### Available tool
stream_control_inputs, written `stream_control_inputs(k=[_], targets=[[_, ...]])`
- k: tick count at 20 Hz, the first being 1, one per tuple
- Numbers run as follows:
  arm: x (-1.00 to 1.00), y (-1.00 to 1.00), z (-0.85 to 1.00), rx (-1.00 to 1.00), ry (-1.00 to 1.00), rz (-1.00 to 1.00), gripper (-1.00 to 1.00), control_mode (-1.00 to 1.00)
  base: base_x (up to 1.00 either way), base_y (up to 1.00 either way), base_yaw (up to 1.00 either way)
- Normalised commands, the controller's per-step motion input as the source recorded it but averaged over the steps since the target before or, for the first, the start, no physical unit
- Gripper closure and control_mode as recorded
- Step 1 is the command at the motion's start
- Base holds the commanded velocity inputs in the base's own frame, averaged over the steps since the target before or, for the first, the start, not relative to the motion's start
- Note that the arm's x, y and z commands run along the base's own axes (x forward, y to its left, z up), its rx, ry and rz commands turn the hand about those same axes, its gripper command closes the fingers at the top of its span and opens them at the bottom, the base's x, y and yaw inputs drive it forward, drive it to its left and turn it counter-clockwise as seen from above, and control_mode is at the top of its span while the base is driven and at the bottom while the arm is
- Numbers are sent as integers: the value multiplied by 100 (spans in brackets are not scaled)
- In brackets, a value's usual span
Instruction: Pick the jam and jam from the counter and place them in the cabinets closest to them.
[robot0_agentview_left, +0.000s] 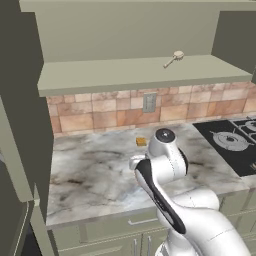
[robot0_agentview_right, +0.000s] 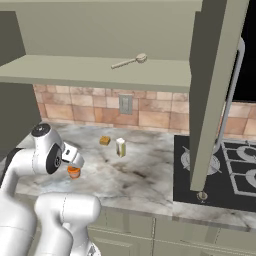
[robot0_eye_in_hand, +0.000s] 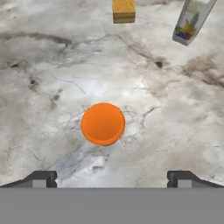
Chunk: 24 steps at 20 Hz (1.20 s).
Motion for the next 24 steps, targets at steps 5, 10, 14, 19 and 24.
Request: stream_control_inputs(k=[5,10,14,19,24], targets=[[19,9,-18,0,-2,0,-100,-100,0,0,0],[19,8,-18,0,-2,0,-100,-100,0,0,0],[14,5,-17,0,-1,0,-100,-100,0,0,0],[1,0,-5,0,-1,0,-100,-100,0,0,0],[2,0,-2,0,0,0,-100,-100,0,0,0]])
